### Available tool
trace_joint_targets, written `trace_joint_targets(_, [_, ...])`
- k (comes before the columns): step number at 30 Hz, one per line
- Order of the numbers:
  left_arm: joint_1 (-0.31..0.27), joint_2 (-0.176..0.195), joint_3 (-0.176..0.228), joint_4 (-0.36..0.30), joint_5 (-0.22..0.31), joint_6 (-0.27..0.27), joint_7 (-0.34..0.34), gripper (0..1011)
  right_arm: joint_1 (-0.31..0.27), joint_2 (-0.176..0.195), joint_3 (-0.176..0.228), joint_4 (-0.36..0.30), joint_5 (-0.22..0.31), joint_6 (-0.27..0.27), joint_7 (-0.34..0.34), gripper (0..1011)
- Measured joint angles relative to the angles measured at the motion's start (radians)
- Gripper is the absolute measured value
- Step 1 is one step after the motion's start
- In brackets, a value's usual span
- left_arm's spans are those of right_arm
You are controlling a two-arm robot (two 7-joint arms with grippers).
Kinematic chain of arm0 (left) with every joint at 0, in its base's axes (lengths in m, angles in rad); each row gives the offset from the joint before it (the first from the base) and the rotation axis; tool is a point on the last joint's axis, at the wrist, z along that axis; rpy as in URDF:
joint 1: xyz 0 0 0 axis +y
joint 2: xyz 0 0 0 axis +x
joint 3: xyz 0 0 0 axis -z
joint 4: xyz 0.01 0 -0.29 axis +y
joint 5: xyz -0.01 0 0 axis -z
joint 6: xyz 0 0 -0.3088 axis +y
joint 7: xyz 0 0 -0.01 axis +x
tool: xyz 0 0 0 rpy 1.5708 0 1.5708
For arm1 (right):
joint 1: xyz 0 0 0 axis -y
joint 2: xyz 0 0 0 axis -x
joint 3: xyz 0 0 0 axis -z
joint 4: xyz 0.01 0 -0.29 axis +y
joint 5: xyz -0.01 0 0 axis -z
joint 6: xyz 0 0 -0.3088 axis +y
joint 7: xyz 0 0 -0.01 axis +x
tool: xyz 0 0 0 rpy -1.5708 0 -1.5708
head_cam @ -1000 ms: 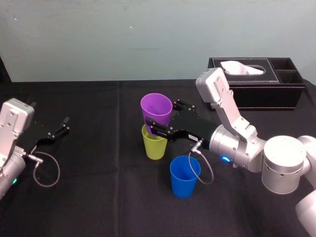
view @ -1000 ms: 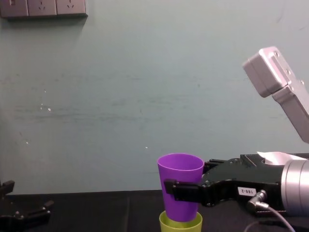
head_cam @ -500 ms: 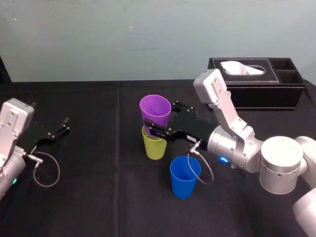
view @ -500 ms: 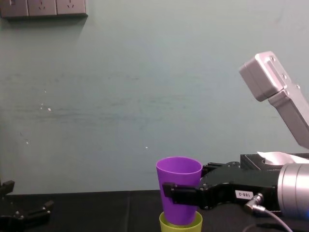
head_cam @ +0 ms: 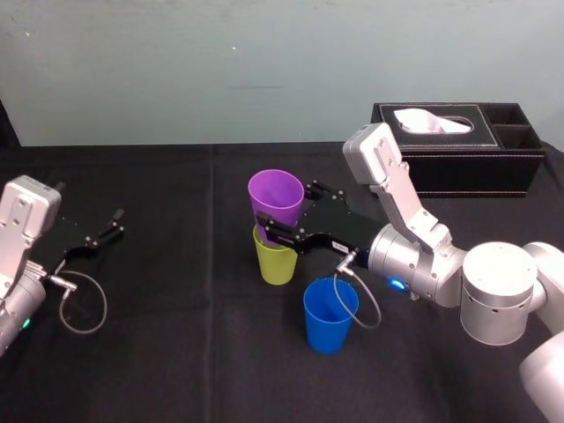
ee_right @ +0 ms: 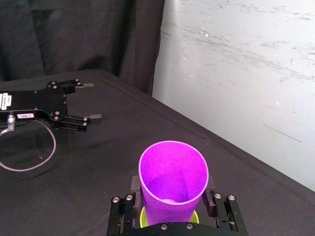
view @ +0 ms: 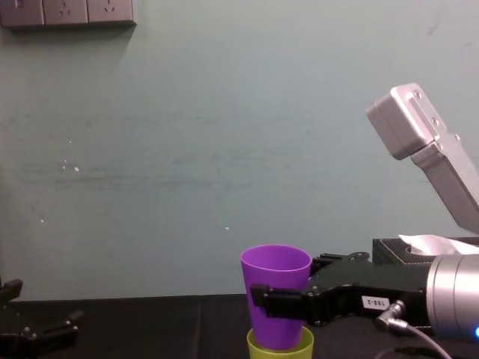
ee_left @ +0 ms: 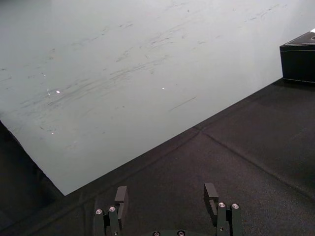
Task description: Stack the three plastic cups sequentially using one hand.
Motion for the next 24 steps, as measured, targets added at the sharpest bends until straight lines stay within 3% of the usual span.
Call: trace_joint_targets(24, [0.0,0.0,0.0,0.0,0.0,0.0,0.0,1010,0.01,-0.008,-0.004,0.02,-0.002,0.0,0.002,734])
